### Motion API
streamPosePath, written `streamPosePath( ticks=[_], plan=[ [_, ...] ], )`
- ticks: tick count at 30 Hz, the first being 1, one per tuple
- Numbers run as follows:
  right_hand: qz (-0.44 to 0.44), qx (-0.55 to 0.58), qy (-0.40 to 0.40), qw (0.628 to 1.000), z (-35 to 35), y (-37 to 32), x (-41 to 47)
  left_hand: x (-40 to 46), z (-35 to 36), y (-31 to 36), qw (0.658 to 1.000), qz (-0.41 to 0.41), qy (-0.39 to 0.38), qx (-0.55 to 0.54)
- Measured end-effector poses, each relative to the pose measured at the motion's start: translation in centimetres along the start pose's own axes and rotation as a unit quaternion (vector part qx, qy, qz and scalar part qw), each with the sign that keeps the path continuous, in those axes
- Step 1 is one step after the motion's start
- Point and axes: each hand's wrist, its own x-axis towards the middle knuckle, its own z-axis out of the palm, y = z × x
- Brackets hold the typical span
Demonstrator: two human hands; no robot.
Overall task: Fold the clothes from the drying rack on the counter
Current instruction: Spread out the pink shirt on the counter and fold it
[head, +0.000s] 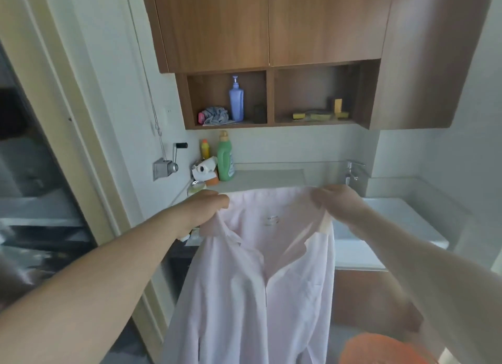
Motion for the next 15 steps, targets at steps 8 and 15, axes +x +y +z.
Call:
streamPosePath(
  ticks=[8,15],
  plan=[
    [-0.068,0.063,-0.036,0.995,-3.2,-4.0,11.7,10.2,-1.1,7.9,0.98,0.078,0.13,0.13],
    [-0.055,0.172,-0.087,0.98,-2.9,-6.3,19.9,18.6,-2.5,10.8,0.925,0.104,0.226,0.288]
  ],
)
